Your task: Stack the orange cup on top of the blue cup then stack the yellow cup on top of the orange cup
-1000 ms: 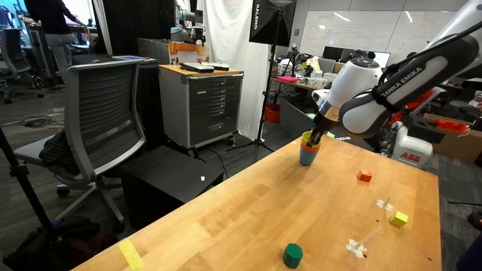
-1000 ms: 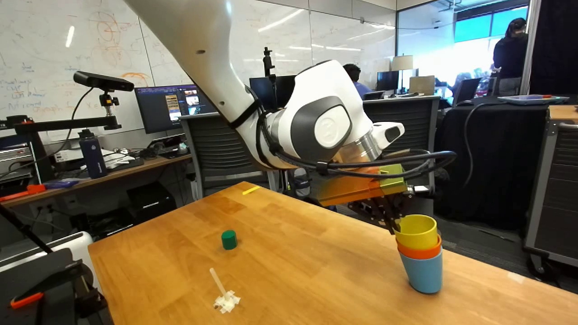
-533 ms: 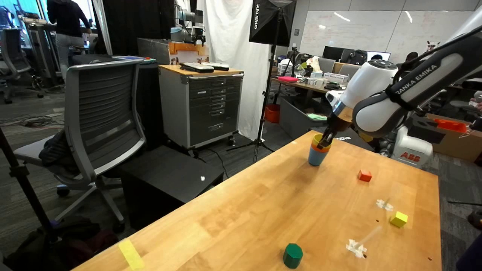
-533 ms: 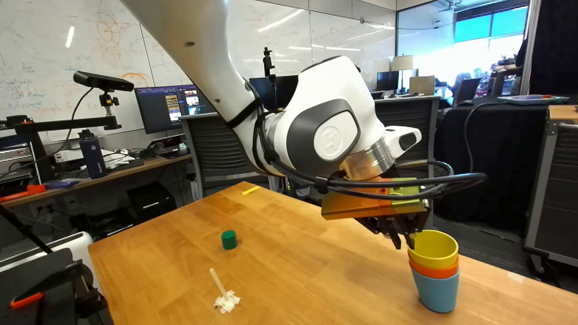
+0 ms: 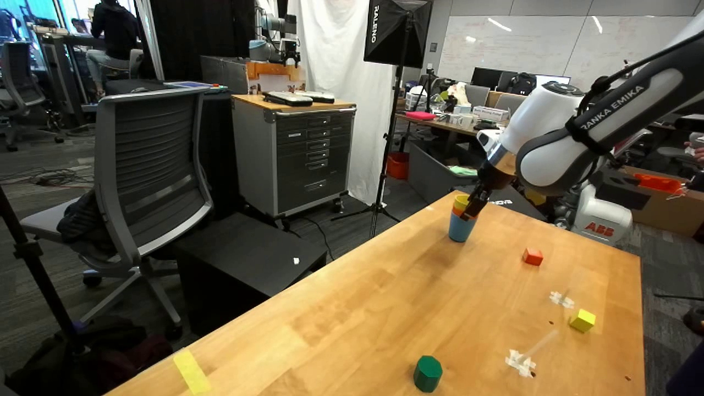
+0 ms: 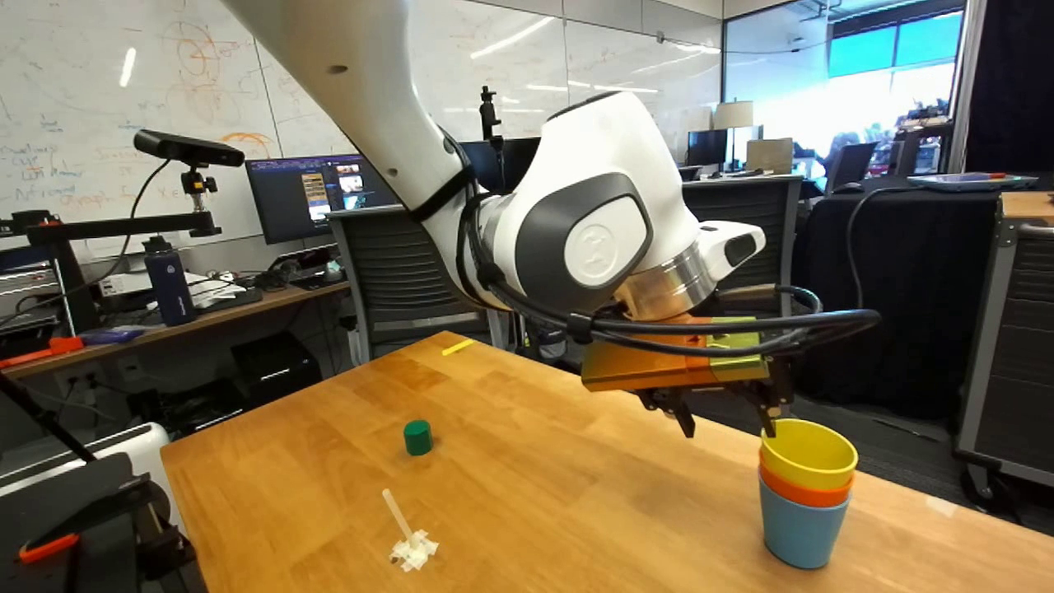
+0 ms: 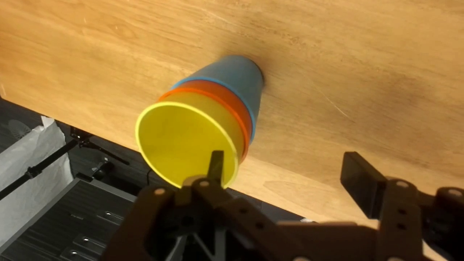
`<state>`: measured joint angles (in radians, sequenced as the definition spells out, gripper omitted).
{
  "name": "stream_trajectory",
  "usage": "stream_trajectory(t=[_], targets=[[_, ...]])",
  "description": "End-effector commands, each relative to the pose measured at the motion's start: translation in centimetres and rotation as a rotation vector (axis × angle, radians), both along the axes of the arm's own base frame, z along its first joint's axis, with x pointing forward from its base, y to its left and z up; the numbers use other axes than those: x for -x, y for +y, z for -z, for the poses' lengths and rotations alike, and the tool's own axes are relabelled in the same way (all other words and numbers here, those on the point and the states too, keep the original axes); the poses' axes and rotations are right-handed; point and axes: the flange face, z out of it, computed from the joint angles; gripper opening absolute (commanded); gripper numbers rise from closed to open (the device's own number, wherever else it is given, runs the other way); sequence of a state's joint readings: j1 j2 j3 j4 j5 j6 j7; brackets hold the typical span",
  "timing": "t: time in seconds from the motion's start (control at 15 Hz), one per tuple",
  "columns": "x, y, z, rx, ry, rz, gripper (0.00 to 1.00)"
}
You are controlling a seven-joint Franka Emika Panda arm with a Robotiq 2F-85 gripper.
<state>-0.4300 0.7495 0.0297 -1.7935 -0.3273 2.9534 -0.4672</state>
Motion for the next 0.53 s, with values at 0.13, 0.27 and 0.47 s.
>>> stream_trajectory(t=[0.13, 0.27, 0.47], targets=[[0.8, 1.1, -1.9, 0.000, -0.019, -0.040, 1.00], [2.2, 3.3, -2.8, 0.028, -0.026, -0.100, 1.00], [1.5, 3.8, -1.5, 0.035, -0.026, -0.124, 1.00]])
